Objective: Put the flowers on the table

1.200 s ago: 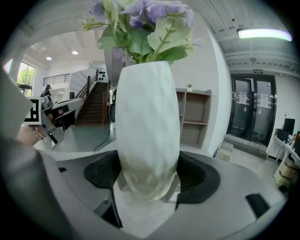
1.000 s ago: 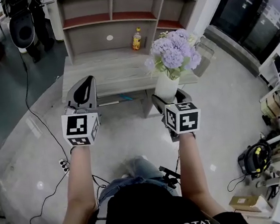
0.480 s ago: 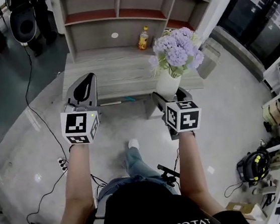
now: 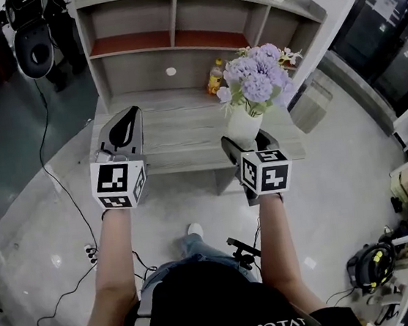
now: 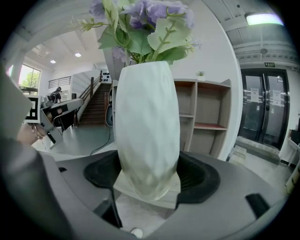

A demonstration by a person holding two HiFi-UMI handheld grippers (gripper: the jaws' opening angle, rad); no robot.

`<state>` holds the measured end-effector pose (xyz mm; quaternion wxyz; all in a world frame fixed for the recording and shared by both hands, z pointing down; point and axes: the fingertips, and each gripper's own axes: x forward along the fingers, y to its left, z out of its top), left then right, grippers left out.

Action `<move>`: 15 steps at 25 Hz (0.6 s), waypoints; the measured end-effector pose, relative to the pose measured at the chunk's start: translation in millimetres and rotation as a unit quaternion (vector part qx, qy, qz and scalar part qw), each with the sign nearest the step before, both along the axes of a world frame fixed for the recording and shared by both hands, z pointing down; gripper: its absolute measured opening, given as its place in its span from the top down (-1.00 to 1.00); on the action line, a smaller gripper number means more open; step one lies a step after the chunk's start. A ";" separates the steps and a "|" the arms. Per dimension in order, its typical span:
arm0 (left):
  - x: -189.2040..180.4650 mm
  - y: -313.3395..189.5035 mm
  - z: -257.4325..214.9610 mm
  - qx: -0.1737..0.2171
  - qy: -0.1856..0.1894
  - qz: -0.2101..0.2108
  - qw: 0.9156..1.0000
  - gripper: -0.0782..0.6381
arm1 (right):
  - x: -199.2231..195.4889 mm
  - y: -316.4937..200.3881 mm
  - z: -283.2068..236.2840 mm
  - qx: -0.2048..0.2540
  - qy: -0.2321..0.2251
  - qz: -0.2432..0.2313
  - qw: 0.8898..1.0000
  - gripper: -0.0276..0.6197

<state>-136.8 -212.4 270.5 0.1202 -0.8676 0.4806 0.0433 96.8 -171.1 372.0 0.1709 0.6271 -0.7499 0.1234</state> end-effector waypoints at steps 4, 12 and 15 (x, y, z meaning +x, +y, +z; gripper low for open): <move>22.6 -41.5 -3.5 -0.002 -0.002 -0.004 1.000 0.75 | 17.5 -44.7 -2.0 0.001 -0.003 -0.009 1.000 -0.24; 62.3 -120.7 3.6 -0.012 -0.004 -0.015 1.000 0.75 | 51.3 -129.2 4.6 -0.001 -0.003 -0.027 1.000 -0.25; 75.4 -133.8 11.7 -0.018 -0.003 -0.021 1.000 0.75 | 57.7 -144.7 11.2 0.001 -0.002 -0.042 0.999 -0.25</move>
